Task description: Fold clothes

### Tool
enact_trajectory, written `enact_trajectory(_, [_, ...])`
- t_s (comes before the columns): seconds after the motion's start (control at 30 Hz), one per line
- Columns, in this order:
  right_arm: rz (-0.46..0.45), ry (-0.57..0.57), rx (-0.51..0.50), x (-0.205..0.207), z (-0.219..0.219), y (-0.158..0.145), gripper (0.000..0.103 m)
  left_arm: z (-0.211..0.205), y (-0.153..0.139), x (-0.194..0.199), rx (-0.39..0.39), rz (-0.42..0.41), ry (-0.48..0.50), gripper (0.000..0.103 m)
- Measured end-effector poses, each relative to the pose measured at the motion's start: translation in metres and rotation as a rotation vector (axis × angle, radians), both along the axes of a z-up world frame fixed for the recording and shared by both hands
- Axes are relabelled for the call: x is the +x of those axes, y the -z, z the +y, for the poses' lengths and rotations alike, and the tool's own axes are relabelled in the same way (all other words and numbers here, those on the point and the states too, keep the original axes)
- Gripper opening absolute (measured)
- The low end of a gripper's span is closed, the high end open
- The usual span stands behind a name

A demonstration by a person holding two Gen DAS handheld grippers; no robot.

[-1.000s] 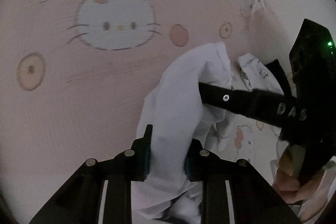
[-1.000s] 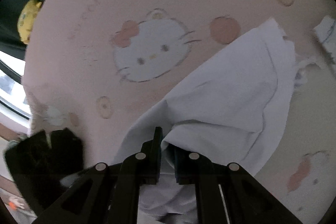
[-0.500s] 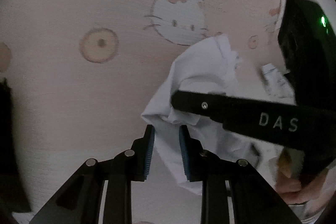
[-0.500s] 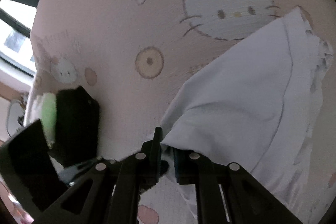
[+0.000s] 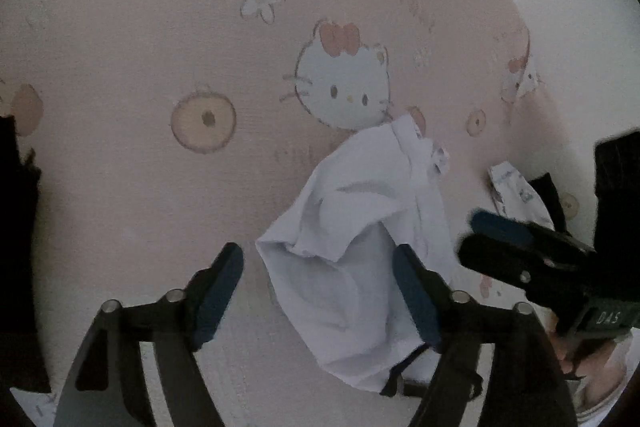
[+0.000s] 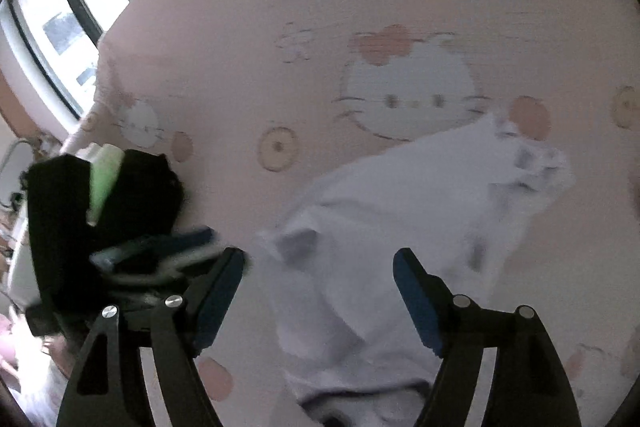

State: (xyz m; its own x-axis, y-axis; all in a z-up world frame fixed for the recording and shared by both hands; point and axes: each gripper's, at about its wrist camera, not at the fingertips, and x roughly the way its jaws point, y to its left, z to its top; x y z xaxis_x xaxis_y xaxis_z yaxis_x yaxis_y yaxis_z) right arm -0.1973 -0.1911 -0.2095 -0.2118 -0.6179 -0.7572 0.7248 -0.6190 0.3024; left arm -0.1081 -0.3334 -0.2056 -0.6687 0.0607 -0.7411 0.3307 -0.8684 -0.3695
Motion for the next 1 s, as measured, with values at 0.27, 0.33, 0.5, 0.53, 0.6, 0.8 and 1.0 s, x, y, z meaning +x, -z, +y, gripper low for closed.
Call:
enact_trajectory(0.27, [-0.005,0.085,0.042,0.002,0.052,0.03,0.077,0.028,0.008,-0.017,-0.138,-0.058,0.043,0.076])
enact_trajectory(0.33, [-0.035,0.124,0.016,0.001,0.065,0.044,0.077,0.038,0.01,-0.02,-0.183,-0.057,0.079,0.076])
enact_trajectory(0.5, [-0.105,0.165,0.024,-0.004,0.086,0.078,0.077,0.063,0.018,-0.035,-0.237,-0.102,0.161,0.076])
enact_trajectory(0.53, [-0.094,0.16,0.04,-0.005,0.086,0.081,0.077,0.068,0.019,-0.038,-0.247,-0.105,0.17,0.076])
enact_trajectory(0.6, [-0.068,0.15,0.072,-0.006,0.088,0.087,0.077,0.079,0.022,-0.042,-0.244,-0.104,0.18,0.076])
enact_trajectory(0.8, [-0.064,0.111,0.079,0.0,0.082,0.091,0.077,0.095,0.039,-0.046,-0.149,-0.167,0.192,0.076])
enact_trajectory(1.0, [0.049,0.113,0.172,0.006,0.072,0.102,0.077,0.084,0.047,-0.052,-0.035,-0.18,0.112,0.076])
